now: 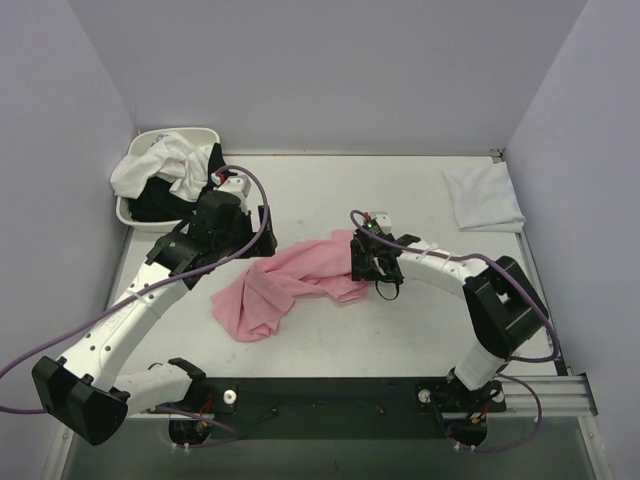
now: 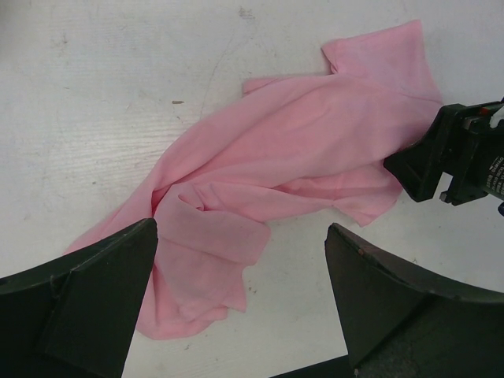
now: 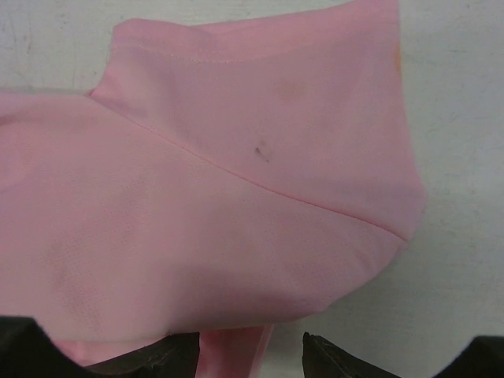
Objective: Fold and stack the t-shirts
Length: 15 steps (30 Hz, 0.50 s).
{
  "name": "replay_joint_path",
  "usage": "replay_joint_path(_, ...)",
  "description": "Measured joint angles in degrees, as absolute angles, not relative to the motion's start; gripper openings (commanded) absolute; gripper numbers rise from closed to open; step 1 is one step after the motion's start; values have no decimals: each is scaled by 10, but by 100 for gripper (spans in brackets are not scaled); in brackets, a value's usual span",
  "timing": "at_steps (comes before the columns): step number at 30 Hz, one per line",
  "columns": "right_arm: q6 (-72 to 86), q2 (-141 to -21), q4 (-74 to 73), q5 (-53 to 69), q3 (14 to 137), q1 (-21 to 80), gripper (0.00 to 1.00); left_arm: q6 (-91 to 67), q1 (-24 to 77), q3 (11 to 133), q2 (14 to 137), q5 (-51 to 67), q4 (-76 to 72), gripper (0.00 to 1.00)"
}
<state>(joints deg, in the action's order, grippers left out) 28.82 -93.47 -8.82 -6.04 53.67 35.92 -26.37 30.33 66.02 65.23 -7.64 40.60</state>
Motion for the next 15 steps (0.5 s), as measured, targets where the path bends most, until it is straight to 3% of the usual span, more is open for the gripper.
replay_joint_path(8,292,-977,-67,-43,540,354,49,-261,303,660,666,-77,401,97)
replay_joint_path(13,291,-992,-53,-36,553,348,20,-260,303,660,674,-77,401,97)
replay_joint_path(14,291,-995,-49,-35,555,347,0,-260,303,660,675,-77,401,98)
replay_joint_path(15,292,-997,-46,-35,557,345,0,-260,303,660,676,-77,401,97)
